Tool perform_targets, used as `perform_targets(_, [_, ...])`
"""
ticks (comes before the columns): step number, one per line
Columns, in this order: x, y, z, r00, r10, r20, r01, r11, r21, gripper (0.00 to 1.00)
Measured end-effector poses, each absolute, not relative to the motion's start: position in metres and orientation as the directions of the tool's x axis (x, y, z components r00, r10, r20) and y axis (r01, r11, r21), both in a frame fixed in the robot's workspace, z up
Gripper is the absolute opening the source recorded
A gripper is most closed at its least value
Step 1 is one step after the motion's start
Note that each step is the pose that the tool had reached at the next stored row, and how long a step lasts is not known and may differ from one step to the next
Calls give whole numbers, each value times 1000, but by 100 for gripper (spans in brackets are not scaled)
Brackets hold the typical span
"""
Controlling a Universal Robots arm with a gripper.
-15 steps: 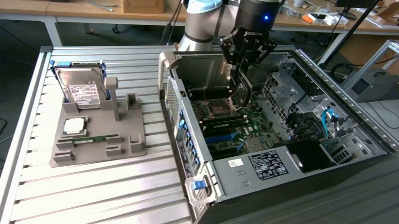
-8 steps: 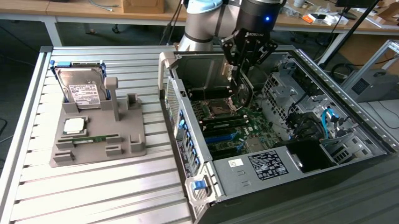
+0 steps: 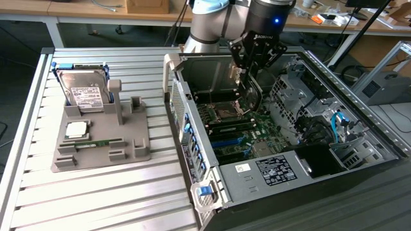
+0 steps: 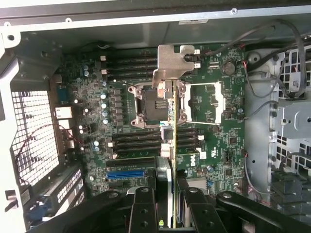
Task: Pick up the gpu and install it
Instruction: 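Pick up the gpu and move the gpu toward the slot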
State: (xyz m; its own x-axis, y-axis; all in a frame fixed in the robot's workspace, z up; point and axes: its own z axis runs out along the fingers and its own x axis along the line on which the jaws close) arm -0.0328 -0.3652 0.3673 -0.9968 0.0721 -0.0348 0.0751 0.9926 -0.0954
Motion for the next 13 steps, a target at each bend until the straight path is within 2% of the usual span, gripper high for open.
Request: perform_targets(13, [-26, -365, 363, -997, 72, -35, 75, 992, -101, 27])
